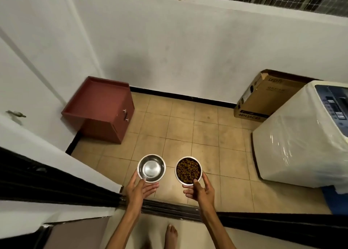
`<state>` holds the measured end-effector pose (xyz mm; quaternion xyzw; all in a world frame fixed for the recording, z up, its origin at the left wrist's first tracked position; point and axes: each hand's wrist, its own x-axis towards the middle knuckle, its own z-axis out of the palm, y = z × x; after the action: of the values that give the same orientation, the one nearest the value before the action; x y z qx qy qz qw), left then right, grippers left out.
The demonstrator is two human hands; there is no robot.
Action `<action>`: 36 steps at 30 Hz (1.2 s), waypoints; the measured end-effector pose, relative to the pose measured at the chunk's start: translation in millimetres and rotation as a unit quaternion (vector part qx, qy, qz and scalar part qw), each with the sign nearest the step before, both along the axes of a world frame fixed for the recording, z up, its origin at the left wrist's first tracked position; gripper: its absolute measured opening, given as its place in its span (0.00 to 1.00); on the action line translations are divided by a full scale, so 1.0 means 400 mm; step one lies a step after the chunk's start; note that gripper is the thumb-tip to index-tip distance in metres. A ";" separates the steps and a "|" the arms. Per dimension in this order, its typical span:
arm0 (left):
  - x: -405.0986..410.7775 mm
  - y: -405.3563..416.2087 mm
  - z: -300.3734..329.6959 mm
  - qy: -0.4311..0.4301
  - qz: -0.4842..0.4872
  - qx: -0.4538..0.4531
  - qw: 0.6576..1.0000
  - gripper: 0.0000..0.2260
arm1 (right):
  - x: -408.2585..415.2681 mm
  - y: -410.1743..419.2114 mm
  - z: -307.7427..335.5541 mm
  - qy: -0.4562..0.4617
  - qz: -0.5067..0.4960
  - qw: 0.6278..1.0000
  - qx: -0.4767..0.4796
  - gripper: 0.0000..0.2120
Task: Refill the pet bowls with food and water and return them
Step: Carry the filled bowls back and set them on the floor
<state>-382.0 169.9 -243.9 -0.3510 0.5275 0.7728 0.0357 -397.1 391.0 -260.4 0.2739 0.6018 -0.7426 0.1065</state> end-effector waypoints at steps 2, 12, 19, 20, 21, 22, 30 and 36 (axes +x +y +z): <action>-0.024 0.013 -0.012 0.000 0.000 0.000 1.000 0.24 | -0.022 0.010 -0.014 -0.003 0.002 1.000 0.000 0.28; -0.127 0.027 -0.125 -0.003 -0.031 0.007 0.999 0.25 | -0.097 0.023 -0.120 -0.019 -0.009 1.000 0.009 0.28; -0.193 0.016 -0.268 -0.020 -0.053 0.015 0.998 0.26 | -0.127 0.008 -0.257 -0.037 -0.014 0.999 0.017 0.28; -0.200 0.015 -0.296 -0.023 -0.055 0.017 0.998 0.27 | -0.131 0.005 -0.284 -0.041 -0.016 0.999 0.019 0.29; -0.206 0.013 -0.322 -0.026 -0.059 0.016 0.998 0.27 | -0.135 0.002 -0.309 -0.045 -0.018 0.999 0.021 0.29; -0.213 0.010 -0.351 -0.030 -0.061 0.016 0.998 0.27 | -0.140 -0.002 -0.338 -0.049 -0.021 0.998 0.023 0.29; -0.220 -0.013 -0.596 -0.047 -0.070 0.012 0.996 0.27 | -0.160 -0.022 -0.567 -0.063 -0.014 0.998 0.025 0.29; -0.208 -0.023 -0.809 -0.069 -0.080 0.005 0.994 0.26 | -0.165 -0.018 -0.751 -0.067 -0.023 0.997 0.018 0.27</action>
<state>-465.3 160.5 -567.7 -0.3599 0.5467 0.7438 0.1355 -463.3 383.6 -560.9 0.3385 0.5999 -0.7142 0.1246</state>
